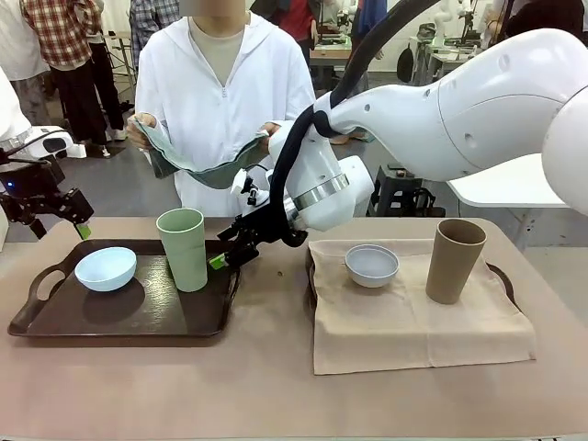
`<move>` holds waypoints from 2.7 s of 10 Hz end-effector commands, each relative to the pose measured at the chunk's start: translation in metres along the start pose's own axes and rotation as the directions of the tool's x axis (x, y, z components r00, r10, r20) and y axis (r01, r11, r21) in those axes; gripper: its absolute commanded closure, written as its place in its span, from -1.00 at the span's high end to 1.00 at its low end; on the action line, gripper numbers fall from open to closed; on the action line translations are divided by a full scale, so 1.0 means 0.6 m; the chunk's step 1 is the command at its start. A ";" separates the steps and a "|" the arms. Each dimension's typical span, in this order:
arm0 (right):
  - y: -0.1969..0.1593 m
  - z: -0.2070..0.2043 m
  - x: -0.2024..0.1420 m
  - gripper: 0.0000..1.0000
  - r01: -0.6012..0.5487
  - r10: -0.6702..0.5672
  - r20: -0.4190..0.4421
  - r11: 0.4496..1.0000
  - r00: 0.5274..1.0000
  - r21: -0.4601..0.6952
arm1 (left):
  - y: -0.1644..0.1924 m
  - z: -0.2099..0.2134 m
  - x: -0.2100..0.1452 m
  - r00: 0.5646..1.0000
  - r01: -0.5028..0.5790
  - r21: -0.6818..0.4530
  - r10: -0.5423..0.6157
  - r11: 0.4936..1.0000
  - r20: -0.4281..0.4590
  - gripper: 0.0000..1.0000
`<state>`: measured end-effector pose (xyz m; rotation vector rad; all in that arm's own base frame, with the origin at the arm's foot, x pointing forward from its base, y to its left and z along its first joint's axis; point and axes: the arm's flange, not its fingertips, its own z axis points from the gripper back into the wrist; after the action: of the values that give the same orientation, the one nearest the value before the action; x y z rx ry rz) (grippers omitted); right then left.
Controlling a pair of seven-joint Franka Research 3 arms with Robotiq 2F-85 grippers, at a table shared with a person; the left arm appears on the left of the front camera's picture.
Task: Set up a tray with a mat and arrange the tableware.
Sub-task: Pick up the Picnic Bowl and Reusable plastic cup from the Handle tray in front of the human's position and hold them in the air.
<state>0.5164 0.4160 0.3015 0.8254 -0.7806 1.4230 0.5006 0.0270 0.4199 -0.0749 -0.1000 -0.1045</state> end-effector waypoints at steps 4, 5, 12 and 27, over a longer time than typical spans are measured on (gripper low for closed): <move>-0.006 -0.029 -0.022 1.00 0.005 -0.008 0.069 0.999 0.998 0.051 | 0.007 -0.009 0.023 1.000 -0.028 -0.021 0.027 0.999 -0.014 1.00; -0.007 -0.034 -0.024 1.00 0.000 -0.004 0.081 0.999 0.997 0.048 | 0.004 -0.014 0.024 1.000 -0.023 -0.017 0.023 1.000 -0.018 1.00; -0.028 -0.093 -0.039 1.00 0.009 -0.019 0.122 0.997 0.992 0.082 | 0.010 -0.055 0.034 0.996 -0.040 0.007 0.040 0.999 -0.085 1.00; -0.031 -0.150 -0.034 -1.00 -0.057 0.042 0.107 0.988 0.993 0.145 | -0.009 -0.119 0.033 0.986 -0.047 0.050 0.054 0.998 -0.159 -1.00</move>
<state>0.5284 0.4820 0.2386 1.0035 -0.7891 1.4951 0.5270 0.0160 0.3477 -0.0446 0.0571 -0.0736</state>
